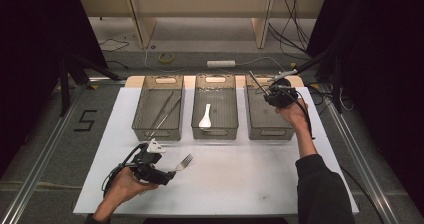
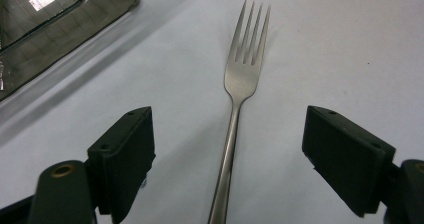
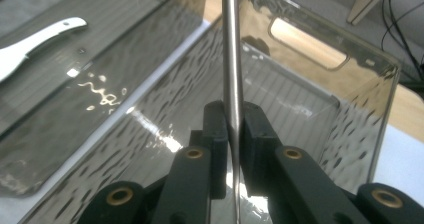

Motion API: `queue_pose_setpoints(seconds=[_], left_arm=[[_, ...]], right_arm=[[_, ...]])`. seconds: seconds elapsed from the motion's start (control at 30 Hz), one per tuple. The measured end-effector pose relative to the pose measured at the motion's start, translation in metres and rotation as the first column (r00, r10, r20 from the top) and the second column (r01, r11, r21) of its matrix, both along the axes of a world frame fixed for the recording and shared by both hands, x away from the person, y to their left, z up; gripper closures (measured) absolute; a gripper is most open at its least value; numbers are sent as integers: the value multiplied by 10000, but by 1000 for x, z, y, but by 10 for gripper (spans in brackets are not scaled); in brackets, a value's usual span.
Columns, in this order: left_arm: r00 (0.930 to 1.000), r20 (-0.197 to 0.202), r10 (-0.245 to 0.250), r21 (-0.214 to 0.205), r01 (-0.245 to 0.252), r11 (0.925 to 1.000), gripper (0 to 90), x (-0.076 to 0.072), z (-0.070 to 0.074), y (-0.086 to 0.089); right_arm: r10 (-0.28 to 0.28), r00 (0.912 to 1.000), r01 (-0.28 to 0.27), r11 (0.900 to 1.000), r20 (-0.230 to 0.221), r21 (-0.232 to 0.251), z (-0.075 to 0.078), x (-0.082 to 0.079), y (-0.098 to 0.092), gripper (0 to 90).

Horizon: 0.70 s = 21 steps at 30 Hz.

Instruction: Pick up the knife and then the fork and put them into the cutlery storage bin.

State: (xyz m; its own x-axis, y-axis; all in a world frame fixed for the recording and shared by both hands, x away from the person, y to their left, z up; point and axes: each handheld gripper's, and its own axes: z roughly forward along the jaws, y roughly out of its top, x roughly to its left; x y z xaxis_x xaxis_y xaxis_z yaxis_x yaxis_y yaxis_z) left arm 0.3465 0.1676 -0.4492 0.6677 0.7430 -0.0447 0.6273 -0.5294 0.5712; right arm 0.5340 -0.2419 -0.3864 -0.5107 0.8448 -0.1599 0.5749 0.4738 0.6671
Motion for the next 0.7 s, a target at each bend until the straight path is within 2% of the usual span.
queue_pose_setpoints(seconds=[0.23, 0.4, 0.7], left_arm=[[10000, 34, -1, -19, 1, 10000, 197, -1, 0, 0], [10000, 82, -3, -78, 3, 10000, 196, -2, 1, 0], [9999, 63, -87, -25, 87, 10000, 196, -3, 1, 0]], right_arm=[[-358, 9990, 360, 9993, -249, 96, -11, 6, -2, 834], [-500, 9987, 501, 9986, -87, 169, -10, 8, -2, 834], [-800, 9965, 800, 9968, -228, -27, -14, 18, -1, 833]])
